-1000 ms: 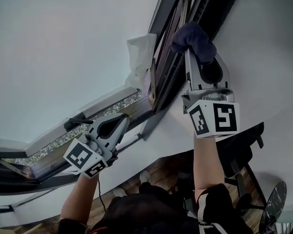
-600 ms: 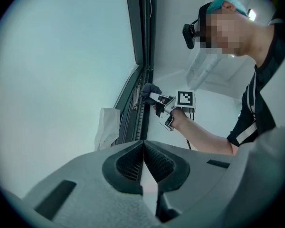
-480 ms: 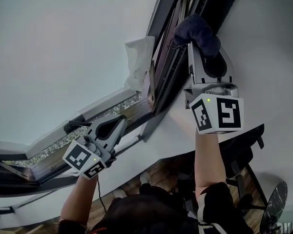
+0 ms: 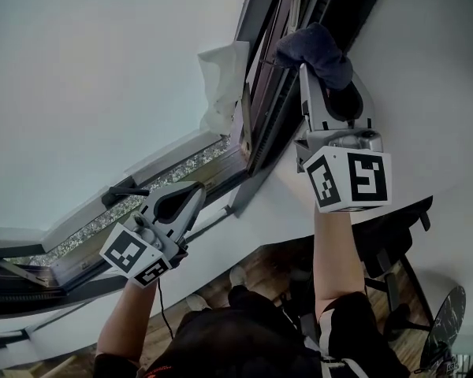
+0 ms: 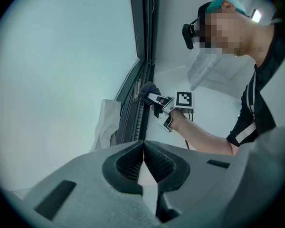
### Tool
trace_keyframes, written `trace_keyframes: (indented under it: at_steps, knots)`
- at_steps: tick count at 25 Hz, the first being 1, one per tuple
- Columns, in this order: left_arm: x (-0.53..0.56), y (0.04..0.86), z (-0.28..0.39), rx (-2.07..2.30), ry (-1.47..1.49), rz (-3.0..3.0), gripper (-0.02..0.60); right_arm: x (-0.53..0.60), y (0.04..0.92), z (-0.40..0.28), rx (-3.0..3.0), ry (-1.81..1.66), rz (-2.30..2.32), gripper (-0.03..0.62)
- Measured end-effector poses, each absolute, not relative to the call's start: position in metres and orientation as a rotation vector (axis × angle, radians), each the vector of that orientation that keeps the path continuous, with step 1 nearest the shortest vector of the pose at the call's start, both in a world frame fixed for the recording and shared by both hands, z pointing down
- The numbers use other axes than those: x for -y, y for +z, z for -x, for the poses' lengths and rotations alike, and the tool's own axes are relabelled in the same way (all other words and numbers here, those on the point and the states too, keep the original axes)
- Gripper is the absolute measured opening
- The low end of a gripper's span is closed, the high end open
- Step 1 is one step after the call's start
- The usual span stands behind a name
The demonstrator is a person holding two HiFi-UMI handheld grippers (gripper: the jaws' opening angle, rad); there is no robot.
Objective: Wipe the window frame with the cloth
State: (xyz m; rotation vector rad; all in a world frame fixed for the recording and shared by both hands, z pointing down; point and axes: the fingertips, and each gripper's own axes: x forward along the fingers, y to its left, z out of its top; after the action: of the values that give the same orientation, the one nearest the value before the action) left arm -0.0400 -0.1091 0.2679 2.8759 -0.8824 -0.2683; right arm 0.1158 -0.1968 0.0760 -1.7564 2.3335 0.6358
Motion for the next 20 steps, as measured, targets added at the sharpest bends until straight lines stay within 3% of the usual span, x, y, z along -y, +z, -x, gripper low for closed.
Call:
trace_keyframes:
  at_steps: [20]
  knots:
    - [0.103,0.31,0.043,0.856,-0.192,-2.805,0.02,0.206,0.154,-0.118,-2.389,0.444,1.776,0.129]
